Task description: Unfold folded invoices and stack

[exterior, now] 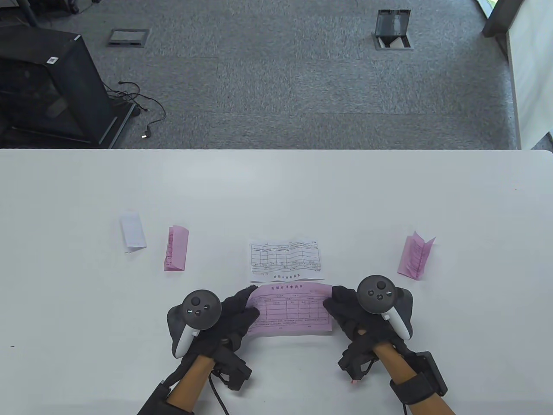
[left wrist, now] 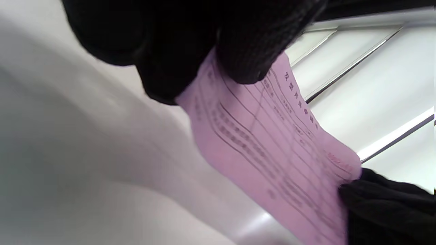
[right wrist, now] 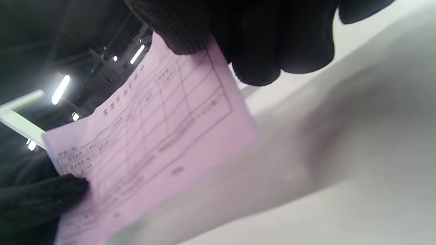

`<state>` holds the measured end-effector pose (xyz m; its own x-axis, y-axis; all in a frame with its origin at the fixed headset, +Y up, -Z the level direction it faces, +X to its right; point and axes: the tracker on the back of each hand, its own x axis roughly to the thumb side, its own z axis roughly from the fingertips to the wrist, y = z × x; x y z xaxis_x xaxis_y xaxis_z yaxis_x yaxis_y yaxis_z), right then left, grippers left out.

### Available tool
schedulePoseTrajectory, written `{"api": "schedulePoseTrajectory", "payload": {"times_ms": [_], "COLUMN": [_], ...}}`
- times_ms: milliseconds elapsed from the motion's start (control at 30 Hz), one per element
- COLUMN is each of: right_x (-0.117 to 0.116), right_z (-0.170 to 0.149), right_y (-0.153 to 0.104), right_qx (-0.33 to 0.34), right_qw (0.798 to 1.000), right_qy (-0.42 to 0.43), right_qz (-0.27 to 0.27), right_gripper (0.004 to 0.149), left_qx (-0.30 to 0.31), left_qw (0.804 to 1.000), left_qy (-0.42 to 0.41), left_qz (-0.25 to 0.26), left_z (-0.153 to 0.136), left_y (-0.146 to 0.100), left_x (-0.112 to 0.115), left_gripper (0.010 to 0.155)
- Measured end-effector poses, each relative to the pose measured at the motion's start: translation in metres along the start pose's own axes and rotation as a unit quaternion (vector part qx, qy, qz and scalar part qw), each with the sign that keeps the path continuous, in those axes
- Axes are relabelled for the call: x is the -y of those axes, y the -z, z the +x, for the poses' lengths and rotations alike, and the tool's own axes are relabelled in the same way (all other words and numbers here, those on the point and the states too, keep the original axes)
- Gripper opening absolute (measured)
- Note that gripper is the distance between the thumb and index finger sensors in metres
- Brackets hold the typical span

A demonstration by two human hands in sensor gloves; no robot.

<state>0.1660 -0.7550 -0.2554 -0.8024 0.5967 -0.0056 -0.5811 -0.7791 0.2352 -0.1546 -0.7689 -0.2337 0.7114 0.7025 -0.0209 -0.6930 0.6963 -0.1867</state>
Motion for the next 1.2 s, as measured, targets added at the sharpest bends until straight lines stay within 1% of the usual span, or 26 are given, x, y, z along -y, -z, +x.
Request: {"api": "schedulePoseTrajectory", "payload": {"times_ms": [33, 133, 167, 200, 233, 300, 333, 433, 500, 533, 567, 600, 667, 733, 767, 800, 833, 900, 933, 967, 1000, 1033, 1067, 1133, 1167, 1200], "right_x": [-0.002, -0.009, -0.010, -0.012, -0.014, -0.017, -0.018, -0.020, -0.020, -0.020, -0.020, -0.021, -0.021, -0.020, -0.018, -0.017, -0.015, -0.015, -0.016, -0.020, -0.026, -0.032, -0.041, -0.057, -0.064, -0.069], "right_z": [0.000, 0.001, 0.004, 0.008, 0.010, 0.012, 0.014, 0.016, 0.016, 0.016, 0.017, 0.018, 0.018, 0.018, 0.019, 0.021, 0.025, 0.037, 0.044, 0.051, 0.060, 0.064, 0.071, 0.081, 0.085, 0.088], "right_y": [0.001, 0.002, 0.002, 0.002, 0.001, 0.001, 0.000, 0.000, 0.000, 0.000, 0.000, 0.000, -0.001, -0.002, -0.004, -0.007, -0.012, -0.022, -0.027, -0.032, -0.035, -0.035, -0.034, -0.028, -0.024, -0.021], "right_qx": [-0.002, 0.002, 0.005, 0.002, -0.001, 0.002, 0.003, -0.002, -0.007, -0.007, -0.007, -0.008, -0.012, -0.023, -0.028, -0.025, -0.014, 0.017, 0.044, 0.072, 0.106, 0.121, 0.134, 0.135, 0.137, 0.138], "right_qw": [1.000, 0.997, 0.995, 0.992, 0.988, 0.980, 0.976, 0.972, 0.970, 0.970, 0.969, 0.968, 0.964, 0.959, 0.954, 0.942, 0.925, 0.905, 0.903, 0.908, 0.917, 0.923, 0.932, 0.940, 0.942, 0.943], "right_qy": [-0.027, -0.083, -0.103, -0.128, -0.156, -0.199, -0.216, -0.236, -0.242, -0.243, -0.246, -0.252, -0.264, -0.281, -0.298, -0.330, -0.367, -0.402, -0.398, -0.383, -0.357, -0.341, -0.324, -0.312, -0.307, -0.303], "right_qz": [-0.001, 0.007, 0.004, 0.002, 0.000, -0.005, -0.010, -0.012, -0.011, -0.011, -0.012, -0.012, -0.013, -0.016, -0.031, -0.061, -0.092, -0.135, -0.154, -0.157, -0.144, -0.129, -0.096, -0.028, -0.005, 0.001], "right_gripper": [0.038, 0.037, 0.037, 0.037, 0.037, 0.037, 0.037, 0.037, 0.037, 0.037, 0.037, 0.037, 0.038, 0.043, 0.048, 0.050, 0.053, 0.058, 0.059, 0.060, 0.060, 0.061, 0.060, 0.060, 0.060, 0.060], "left_qx": [-0.019, -0.044, -0.050, -0.040, -0.041, -0.044, -0.050, -0.039, -0.032, -0.029, -0.011, -0.001, -0.013, -0.019, -0.019, -0.020, -0.024, -0.026, -0.027, -0.028, -0.028, -0.028, -0.029, -0.028, -0.027, -0.026], "left_qw": [0.999, 0.994, 0.990, 0.987, 0.981, 0.964, 0.950, 0.938, 0.928, 0.926, 0.927, 0.929, 0.930, 0.933, 0.935, 0.938, 0.942, 0.942, 0.940, 0.940, 0.940, 0.940, 0.940, 0.941, 0.941, 0.941], "left_qy": [0.028, 0.088, 0.122, 0.151, 0.186, 0.261, 0.305, 0.345, 0.370, 0.375, 0.375, 0.369, 0.366, 0.353, 0.344, 0.329, 0.313, 0.308, 0.310, 0.309, 0.307, 0.306, 0.306, 0.302, 0.300, 0.300], "left_qz": [-0.007, -0.038, -0.042, -0.033, -0.033, -0.030, -0.035, -0.012, -0.002, 0.000, -0.013, -0.026, -0.042, -0.065, -0.079, -0.104, -0.118, -0.131, -0.141, -0.144, -0.144, -0.144, -0.147, -0.150, -0.152, -0.153], "left_z": [-0.001, -0.001, 0.002, 0.006, 0.011, 0.017, 0.021, 0.026, 0.028, 0.028, 0.027, 0.027, 0.024, 0.022, 0.020, 0.018, 0.016, 0.015, 0.015, 0.015, 0.015, 0.015, 0.014, 0.012, 0.011, 0.010], "left_y": [0.002, 0.005, 0.005, 0.006, 0.007, 0.007, 0.007, 0.002, -0.001, -0.002, -0.001, 0.000, 0.002, 0.004, 0.004, 0.005, 0.006, 0.006, 0.006, 0.006, 0.006, 0.006, 0.006, 0.006, 0.006, 0.006], "left_x": [0.002, 0.011, 0.013, 0.015, 0.017, 0.023, 0.026, 0.028, 0.028, 0.028, 0.028, 0.029, 0.030, 0.029, 0.029, 0.029, 0.029, 0.028, 0.028, 0.028, 0.027, 0.027, 0.026, 0.025, 0.025, 0.025], "left_gripper": [0.057, 0.061, 0.063, 0.064, 0.066, 0.076, 0.080, 0.092, 0.092, 0.089, 0.084, 0.075, 0.061, 0.060, 0.062, 0.065, 0.068, 0.071, 0.072, 0.073, 0.074, 0.074, 0.075, 0.075, 0.075, 0.075]}}
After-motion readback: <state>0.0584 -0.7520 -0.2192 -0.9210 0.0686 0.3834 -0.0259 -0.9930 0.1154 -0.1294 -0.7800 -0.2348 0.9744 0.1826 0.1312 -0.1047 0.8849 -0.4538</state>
